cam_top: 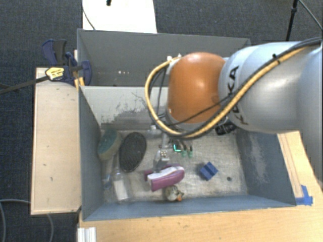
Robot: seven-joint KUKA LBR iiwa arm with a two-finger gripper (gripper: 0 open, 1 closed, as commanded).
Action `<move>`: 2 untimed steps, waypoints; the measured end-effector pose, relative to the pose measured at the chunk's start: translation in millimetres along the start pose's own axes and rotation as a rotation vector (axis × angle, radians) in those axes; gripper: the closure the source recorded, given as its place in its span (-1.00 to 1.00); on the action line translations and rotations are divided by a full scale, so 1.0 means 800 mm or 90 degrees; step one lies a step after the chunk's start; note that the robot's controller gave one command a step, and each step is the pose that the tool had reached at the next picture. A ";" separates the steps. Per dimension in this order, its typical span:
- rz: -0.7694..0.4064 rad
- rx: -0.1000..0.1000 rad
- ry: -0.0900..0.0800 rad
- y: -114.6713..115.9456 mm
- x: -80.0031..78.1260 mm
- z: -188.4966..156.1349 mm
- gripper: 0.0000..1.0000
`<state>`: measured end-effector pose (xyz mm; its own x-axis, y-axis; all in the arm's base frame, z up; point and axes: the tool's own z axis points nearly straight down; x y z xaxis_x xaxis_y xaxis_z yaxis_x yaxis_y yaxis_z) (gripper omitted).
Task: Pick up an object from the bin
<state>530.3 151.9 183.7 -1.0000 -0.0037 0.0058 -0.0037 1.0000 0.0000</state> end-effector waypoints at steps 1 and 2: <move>0.011 -0.001 -0.008 0.019 0.010 0.143 -1.00; 0.153 0.001 -0.002 -0.132 0.027 0.123 -1.00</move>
Offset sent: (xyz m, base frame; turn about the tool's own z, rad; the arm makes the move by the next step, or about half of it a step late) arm -0.0108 0.0157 -0.1137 0.0177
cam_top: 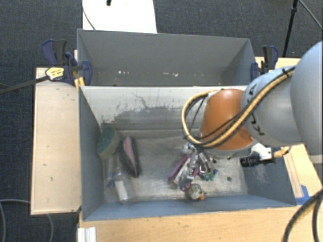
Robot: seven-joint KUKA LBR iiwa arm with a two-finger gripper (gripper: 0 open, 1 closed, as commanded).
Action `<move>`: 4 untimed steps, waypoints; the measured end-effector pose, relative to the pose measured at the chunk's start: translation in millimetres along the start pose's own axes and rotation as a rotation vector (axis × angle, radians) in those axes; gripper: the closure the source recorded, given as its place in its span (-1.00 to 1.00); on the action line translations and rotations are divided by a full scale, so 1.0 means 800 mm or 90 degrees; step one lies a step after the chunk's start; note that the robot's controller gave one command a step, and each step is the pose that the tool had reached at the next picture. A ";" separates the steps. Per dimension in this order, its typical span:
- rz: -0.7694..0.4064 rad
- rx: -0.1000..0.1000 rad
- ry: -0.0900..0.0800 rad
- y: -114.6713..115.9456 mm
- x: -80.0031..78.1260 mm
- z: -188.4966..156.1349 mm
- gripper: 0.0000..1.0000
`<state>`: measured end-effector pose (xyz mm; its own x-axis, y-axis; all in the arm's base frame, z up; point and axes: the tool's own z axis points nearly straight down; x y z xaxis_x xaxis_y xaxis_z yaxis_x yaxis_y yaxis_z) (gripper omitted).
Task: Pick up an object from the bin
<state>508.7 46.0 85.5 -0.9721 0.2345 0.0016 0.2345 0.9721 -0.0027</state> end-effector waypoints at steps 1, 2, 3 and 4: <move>0.308 -0.006 -0.001 -0.018 -0.023 0.015 -1.00; 0.311 -0.007 -0.009 -0.020 -0.027 0.013 1.00; 0.316 -0.003 -0.003 -0.042 -0.041 0.001 1.00; 0.305 -0.005 -0.005 -0.042 -0.018 -0.112 1.00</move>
Offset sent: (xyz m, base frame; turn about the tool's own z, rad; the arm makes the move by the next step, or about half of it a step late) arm 0.0128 -0.0207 -0.0155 0.4863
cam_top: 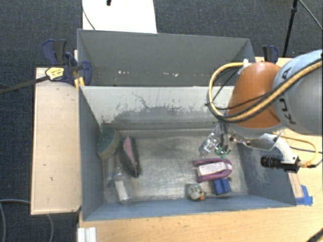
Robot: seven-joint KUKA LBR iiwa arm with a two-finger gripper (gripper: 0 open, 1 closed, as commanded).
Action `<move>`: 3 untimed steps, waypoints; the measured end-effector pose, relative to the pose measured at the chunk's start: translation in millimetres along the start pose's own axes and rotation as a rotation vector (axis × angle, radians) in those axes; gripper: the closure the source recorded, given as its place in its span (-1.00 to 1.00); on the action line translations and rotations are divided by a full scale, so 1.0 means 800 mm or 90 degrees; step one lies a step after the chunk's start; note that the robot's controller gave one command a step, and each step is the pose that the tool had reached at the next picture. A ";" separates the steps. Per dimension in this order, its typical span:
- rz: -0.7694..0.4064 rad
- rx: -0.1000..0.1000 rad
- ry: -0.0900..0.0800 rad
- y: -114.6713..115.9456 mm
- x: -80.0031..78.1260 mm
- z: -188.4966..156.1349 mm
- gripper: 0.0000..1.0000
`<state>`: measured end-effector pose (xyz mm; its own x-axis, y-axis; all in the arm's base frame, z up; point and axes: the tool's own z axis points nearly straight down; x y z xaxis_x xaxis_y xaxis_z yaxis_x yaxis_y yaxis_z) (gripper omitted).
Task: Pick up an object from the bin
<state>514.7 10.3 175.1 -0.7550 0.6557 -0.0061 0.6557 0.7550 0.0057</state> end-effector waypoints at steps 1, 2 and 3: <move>0.000 0.003 0.003 -0.001 0.001 0.005 -1.00; -0.251 0.005 0.006 -0.073 -0.046 0.096 -1.00; -0.294 0.001 0.002 -0.074 -0.043 0.129 -1.00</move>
Offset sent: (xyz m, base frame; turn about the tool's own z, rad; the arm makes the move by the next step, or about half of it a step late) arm 0.0000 0.0000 0.0000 0.0000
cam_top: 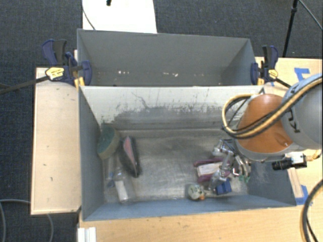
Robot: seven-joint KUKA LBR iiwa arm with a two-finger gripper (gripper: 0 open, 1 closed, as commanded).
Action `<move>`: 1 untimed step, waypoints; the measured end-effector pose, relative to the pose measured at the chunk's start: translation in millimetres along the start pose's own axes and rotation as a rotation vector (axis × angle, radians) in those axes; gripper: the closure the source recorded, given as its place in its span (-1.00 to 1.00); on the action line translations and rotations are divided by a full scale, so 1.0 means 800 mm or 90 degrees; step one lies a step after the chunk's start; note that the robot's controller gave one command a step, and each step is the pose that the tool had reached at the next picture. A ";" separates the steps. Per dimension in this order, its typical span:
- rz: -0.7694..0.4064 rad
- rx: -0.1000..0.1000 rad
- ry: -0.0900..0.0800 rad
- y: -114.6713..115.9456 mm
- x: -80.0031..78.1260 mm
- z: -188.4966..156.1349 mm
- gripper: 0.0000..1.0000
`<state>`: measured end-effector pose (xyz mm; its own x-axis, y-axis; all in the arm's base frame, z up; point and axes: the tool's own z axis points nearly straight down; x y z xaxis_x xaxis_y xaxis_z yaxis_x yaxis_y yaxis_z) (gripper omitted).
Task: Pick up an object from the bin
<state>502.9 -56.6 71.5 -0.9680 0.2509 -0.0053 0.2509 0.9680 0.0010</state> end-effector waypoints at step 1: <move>0.002 -0.001 -0.005 0.001 -0.003 -0.003 1.00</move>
Offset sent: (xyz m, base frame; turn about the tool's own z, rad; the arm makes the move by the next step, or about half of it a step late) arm 0.0000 0.0000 0.0000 0.0000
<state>505.7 -56.5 74.2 -0.9670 0.2546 -0.0139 0.2545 0.9671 0.0029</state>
